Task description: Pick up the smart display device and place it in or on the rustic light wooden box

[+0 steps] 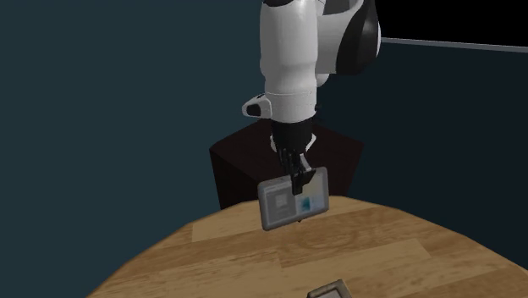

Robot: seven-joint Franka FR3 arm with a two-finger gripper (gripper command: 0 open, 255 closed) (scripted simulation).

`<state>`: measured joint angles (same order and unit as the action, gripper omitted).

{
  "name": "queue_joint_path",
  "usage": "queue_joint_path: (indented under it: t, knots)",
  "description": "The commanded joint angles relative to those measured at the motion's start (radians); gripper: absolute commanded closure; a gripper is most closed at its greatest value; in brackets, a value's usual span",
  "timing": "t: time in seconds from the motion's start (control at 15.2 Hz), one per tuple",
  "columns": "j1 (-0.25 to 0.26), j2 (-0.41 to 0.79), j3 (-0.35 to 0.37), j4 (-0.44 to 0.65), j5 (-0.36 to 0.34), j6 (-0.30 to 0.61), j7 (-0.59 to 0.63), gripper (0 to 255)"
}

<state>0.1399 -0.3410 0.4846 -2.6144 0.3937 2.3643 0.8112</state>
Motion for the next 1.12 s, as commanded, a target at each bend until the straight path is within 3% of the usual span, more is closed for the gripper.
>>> queue_joint_path:
  t: [0.0, 0.59, 1.06]
  knots:
    - [0.000, -0.014, -0.004, 0.009, -0.001, -0.022, 0.001, 255]
    - [-0.049, 0.329, 0.099, 0.381, -0.235, -0.047, 0.239, 255]
    - [0.024, 0.609, 0.097, 0.730, -0.445, -0.150, 0.417, 255]
